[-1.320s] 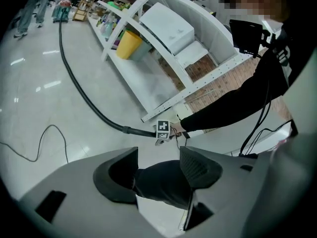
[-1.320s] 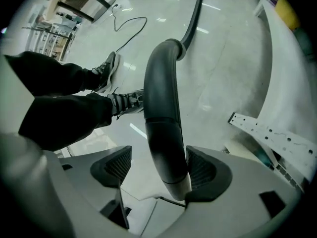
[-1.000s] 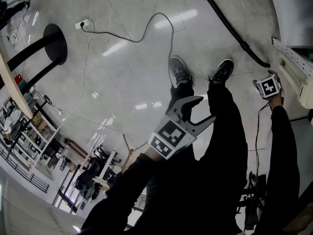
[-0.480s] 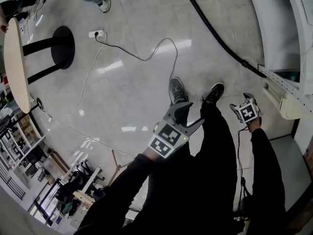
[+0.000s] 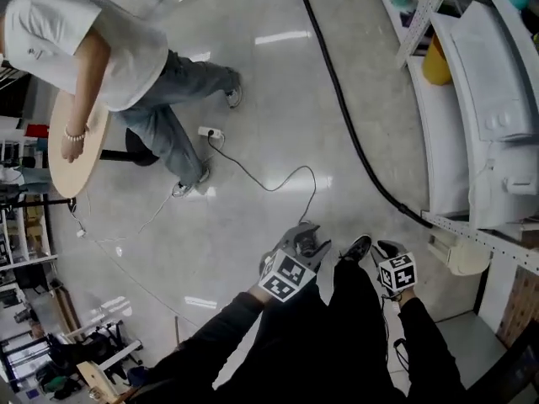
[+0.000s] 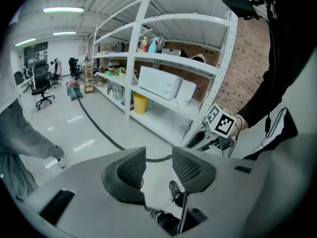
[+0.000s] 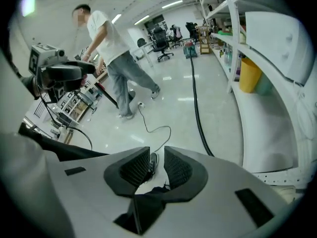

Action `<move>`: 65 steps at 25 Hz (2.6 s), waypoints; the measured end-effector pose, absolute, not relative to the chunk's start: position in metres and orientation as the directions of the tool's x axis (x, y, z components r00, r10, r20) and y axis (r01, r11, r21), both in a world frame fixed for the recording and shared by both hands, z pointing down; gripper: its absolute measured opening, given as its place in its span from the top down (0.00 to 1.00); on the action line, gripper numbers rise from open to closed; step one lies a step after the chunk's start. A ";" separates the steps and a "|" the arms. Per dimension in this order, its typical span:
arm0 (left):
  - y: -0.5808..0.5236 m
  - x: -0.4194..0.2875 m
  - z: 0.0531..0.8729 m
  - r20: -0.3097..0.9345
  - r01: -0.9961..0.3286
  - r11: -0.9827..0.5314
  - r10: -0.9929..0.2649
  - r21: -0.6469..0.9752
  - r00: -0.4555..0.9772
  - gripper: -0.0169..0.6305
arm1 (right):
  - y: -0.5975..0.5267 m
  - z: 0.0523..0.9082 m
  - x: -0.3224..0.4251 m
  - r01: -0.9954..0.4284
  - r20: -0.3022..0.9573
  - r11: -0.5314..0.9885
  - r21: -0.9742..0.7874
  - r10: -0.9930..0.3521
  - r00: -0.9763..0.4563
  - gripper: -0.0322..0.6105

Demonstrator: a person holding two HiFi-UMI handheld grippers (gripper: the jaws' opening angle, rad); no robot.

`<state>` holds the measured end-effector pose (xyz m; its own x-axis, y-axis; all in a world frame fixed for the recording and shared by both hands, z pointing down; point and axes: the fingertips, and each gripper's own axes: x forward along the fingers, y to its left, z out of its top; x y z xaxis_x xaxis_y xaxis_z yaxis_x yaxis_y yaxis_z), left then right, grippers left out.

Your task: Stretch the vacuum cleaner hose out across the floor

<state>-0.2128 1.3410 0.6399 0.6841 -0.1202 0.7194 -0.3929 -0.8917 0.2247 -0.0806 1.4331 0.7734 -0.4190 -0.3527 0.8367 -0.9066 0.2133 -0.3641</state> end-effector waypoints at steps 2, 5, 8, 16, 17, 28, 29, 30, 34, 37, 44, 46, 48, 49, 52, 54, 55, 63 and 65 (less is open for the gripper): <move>1.338 -0.219 0.617 0.696 -0.411 -0.885 -0.153 0.220 0.702 0.75 | 1.426 0.738 -0.086 -0.907 0.811 0.203 -0.370 -0.406 -0.422 0.82; 1.322 -0.223 0.589 0.658 -0.441 -0.873 -0.209 0.208 0.723 0.88 | 1.401 0.690 -0.082 -0.907 0.761 0.188 -0.377 -0.496 -0.419 0.85; 1.306 -0.226 0.565 0.622 -0.466 -0.866 -0.266 0.182 0.737 0.90 | 1.372 0.642 -0.076 -0.909 0.700 0.212 -0.358 -0.584 -0.412 0.87; 1.314 -0.241 0.510 0.543 -0.500 -0.849 -0.342 0.171 0.767 0.90 | 1.354 0.516 -0.082 -0.928 0.533 0.276 -0.250 -0.761 -0.370 0.89; 1.313 -0.241 0.504 0.532 -0.495 -0.853 -0.345 0.167 0.773 0.90 | 1.352 0.506 -0.082 -0.932 0.514 0.280 -0.232 -0.778 -0.361 0.89; 1.289 -0.221 0.496 0.513 -0.490 -0.858 -0.355 0.154 0.781 0.90 | 1.330 0.463 -0.084 -0.935 0.440 0.318 -0.157 -0.825 -0.354 0.89; 1.288 -0.221 0.496 0.518 -0.482 -0.862 -0.346 0.153 0.783 0.90 | 1.331 0.462 -0.083 -0.939 0.438 0.306 -0.158 -0.830 -0.344 0.89; 1.286 -0.221 0.496 0.521 -0.476 -0.866 -0.339 0.153 0.784 0.90 | 1.332 0.462 -0.083 -0.942 0.438 0.296 -0.159 -0.834 -0.336 0.89; 1.284 -0.218 0.497 0.522 -0.451 -0.878 -0.311 0.163 0.794 0.90 | 1.336 0.462 -0.080 -0.953 0.442 0.258 -0.161 -0.844 -0.303 0.89; 1.284 -0.215 0.499 0.521 -0.426 -0.888 -0.284 0.173 0.805 0.90 | 1.338 0.463 -0.080 -0.959 0.445 0.232 -0.160 -0.851 -0.280 0.89; 1.285 -0.226 0.510 0.534 -0.410 -0.889 -0.250 0.203 0.808 0.90 | 1.342 0.470 -0.092 -0.965 0.478 0.214 -0.154 -0.838 -0.262 0.89; 1.285 -0.231 0.511 0.538 -0.417 -0.882 -0.248 0.218 0.805 0.90 | 1.342 0.472 -0.097 -0.965 0.489 0.215 -0.154 -0.831 -0.263 0.90; 1.284 -0.238 0.513 0.543 -0.423 -0.876 -0.246 0.229 0.803 0.90 | 1.342 0.473 -0.103 -0.964 0.499 0.218 -0.153 -0.825 -0.266 0.90; 1.284 -0.242 0.514 0.544 -0.426 -0.874 -0.246 0.233 0.802 0.90 | 1.342 0.475 -0.106 -0.963 0.502 0.221 -0.153 -0.822 -0.268 0.90; 1.282 -0.252 0.520 0.553 -0.434 -0.869 -0.246 0.237 0.796 0.90 | 1.340 0.479 -0.116 -0.961 0.513 0.230 -0.155 -0.812 -0.277 0.90; 1.281 -0.257 0.522 0.557 -0.441 -0.864 -0.249 0.242 0.792 0.90 | 1.338 0.481 -0.121 -0.959 0.518 0.237 -0.156 -0.807 -0.284 0.90; 1.280 -0.258 0.523 0.559 -0.442 -0.864 -0.249 0.242 0.791 0.90 | 1.338 0.482 -0.122 -0.958 0.520 0.239 -0.157 -0.804 -0.286 0.90; 1.287 -0.262 0.531 0.581 -0.435 -0.871 -0.237 0.228 0.779 0.90 | 1.345 0.496 -0.132 -0.954 0.539 0.243 -0.179 -0.787 -0.301 0.90; 1.289 -0.262 0.531 0.579 -0.435 -0.871 -0.238 0.228 0.780 0.90 | 1.345 0.497 -0.134 -0.953 0.538 0.247 -0.178 -0.786 -0.304 0.90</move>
